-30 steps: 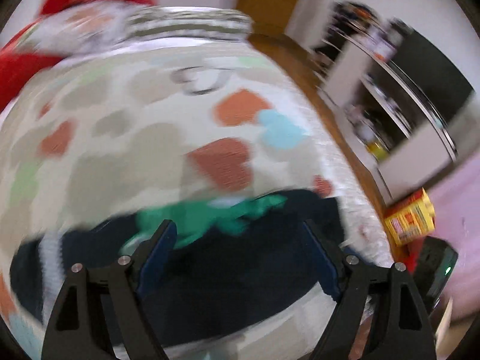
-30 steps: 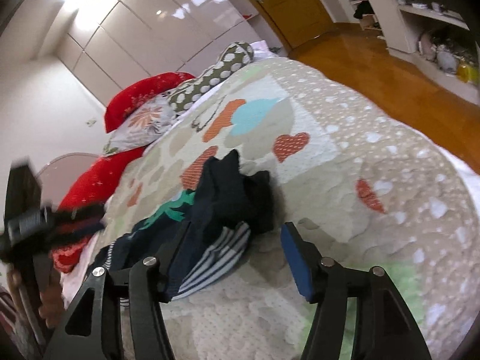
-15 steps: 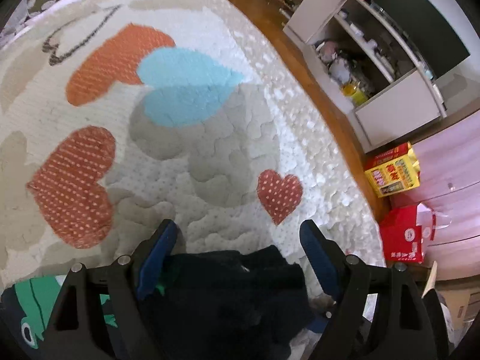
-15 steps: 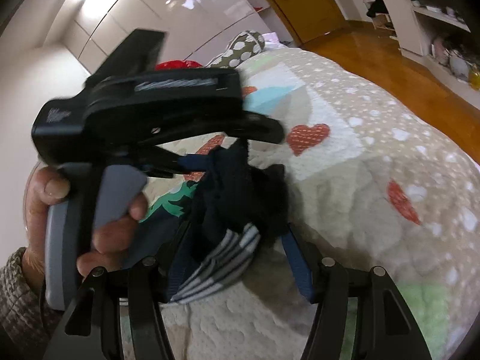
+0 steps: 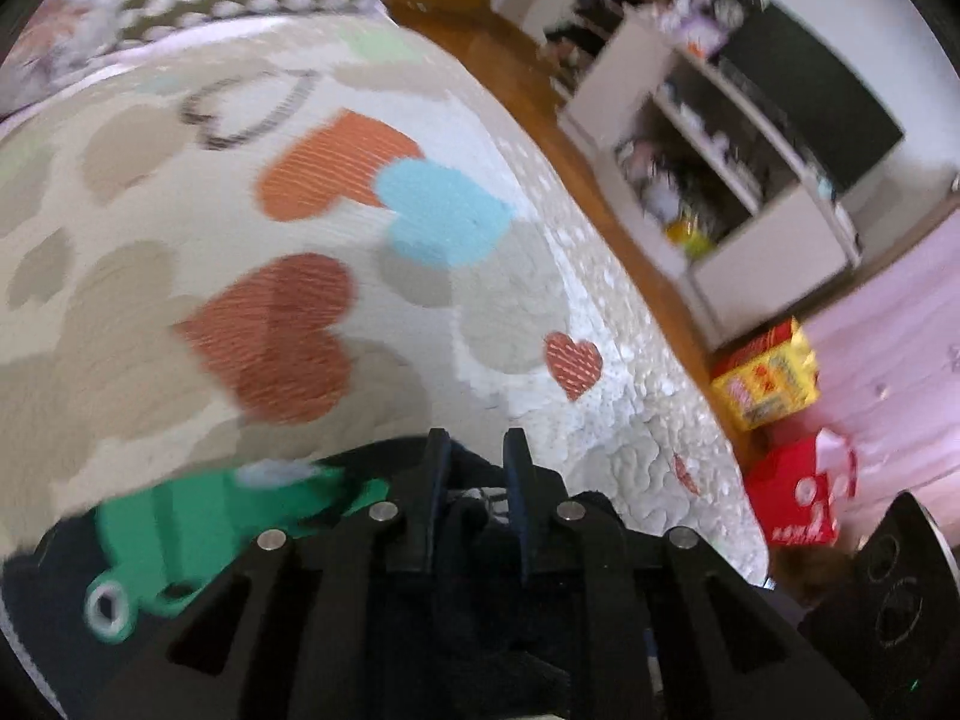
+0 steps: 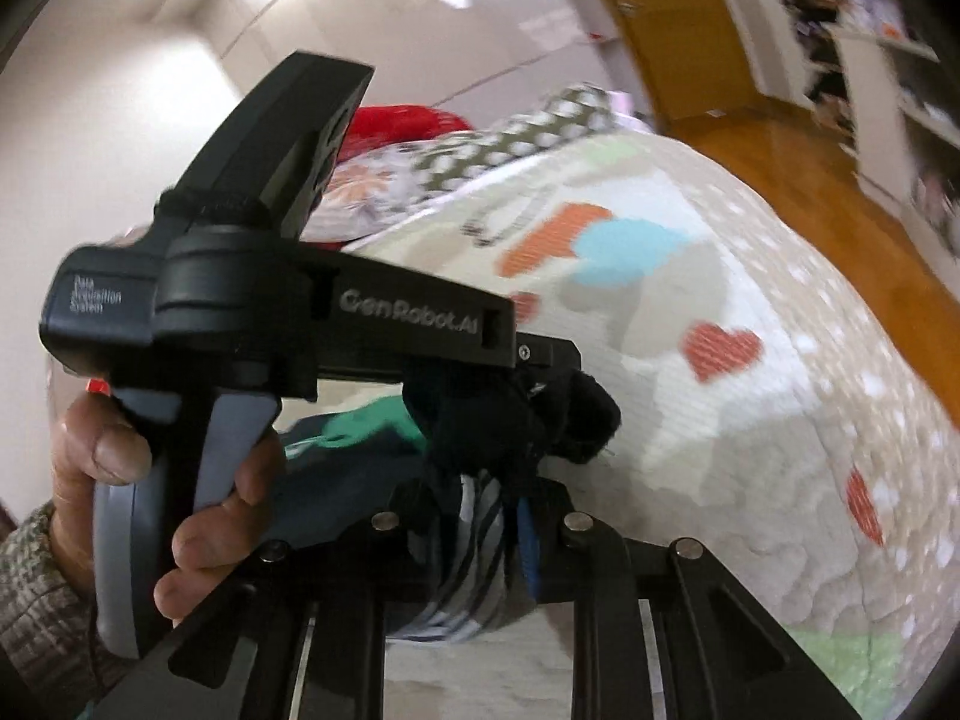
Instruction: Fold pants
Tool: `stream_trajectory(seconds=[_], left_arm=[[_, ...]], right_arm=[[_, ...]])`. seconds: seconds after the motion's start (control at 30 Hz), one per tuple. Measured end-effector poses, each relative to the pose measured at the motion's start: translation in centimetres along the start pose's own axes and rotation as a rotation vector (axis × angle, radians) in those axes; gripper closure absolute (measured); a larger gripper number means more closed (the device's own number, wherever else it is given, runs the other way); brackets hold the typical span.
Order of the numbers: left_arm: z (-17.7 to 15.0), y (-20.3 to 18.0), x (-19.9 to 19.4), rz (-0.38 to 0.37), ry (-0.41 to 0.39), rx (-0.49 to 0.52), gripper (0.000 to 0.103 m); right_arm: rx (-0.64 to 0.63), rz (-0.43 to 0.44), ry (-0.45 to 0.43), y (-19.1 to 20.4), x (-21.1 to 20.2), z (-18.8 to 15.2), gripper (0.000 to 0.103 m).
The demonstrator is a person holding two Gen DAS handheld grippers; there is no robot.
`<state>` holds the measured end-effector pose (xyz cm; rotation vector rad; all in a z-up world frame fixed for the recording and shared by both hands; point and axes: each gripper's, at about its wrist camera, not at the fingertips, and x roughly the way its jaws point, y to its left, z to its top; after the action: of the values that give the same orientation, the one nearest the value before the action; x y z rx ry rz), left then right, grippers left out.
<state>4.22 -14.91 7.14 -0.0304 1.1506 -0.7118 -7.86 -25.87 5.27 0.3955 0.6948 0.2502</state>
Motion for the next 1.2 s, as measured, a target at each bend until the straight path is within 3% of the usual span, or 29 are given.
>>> stream_trajectory(seconds=[0.23,0.3,0.33,0.4,0.47,0.53,0.6,0.7,0.73,0.83,0.87,0.9,0.93,1.13,1.2], left_arm=[[-4.3,8.8,-4.9,0.005,-0.121,-0.240,0.083],[-6.2,10.6,-6.1,0.027,-0.130,-0.296,0.082],[-7.4,11.2,-7.2,0.035,-0.151,-0.313,0.080],[-9.2,12.2,-9.6,0.061,-0.203,-0.337,0.056],[-11.4,13.0,-12.3,0.109,-0.274,-0.377,0.043],[-13.9,14.3,-15.0,0.138,-0.334,-0.422,0.039],[-16.0,15.8,-16.7,0.172,-0.379,-0.500,0.026],[-19.0,17.3,-17.8,0.184,-0.475,-0.582,0.023],[-19.3,17.6,-17.5,0.184,-0.473,-0.596,0.023],[-20.6,18.2,-16.7,0.175,-0.439,-0.639,0.023],[-21.1,18.3,-16.8,0.181,-0.438,-0.639,0.023],[-21.4,18.1,-16.8,0.201,-0.441,-0.633,0.023],[-21.7,18.0,-16.9,0.218,-0.442,-0.625,0.023],[-21.6,17.0,-16.9,0.271,-0.433,-0.594,0.023],[-21.5,16.9,-17.0,0.294,-0.436,-0.585,0.023]], right_arm=[[-0.204,0.104,0.099,7.7,3.3,0.0,0.081],[-0.263,0.115,0.156,9.5,5.2,-0.8,0.078],[-0.283,0.120,0.193,10.2,6.2,-1.3,0.072],[-0.307,0.127,0.264,11.4,8.1,-2.2,0.062],[-0.320,0.127,0.291,12.0,8.7,-2.7,0.060],[-0.314,0.141,0.282,12.2,8.0,-2.5,0.058],[-0.303,0.169,0.258,12.2,6.5,-1.4,0.056],[-0.270,0.162,0.203,12.2,4.6,-0.1,0.049],[-0.253,0.149,0.181,12.1,4.1,0.3,0.049],[-0.232,0.074,0.156,12.2,4.0,0.8,0.050],[-0.228,0.056,0.174,12.3,4.3,0.8,0.056],[-0.220,0.056,0.195,12.4,4.9,0.7,0.074],[-0.214,0.056,0.210,12.5,5.4,0.5,0.079],[-0.205,-0.031,0.378,13.1,13.2,-1.8,0.079],[-0.139,-0.012,0.361,12.0,13.6,-2.2,0.079]])
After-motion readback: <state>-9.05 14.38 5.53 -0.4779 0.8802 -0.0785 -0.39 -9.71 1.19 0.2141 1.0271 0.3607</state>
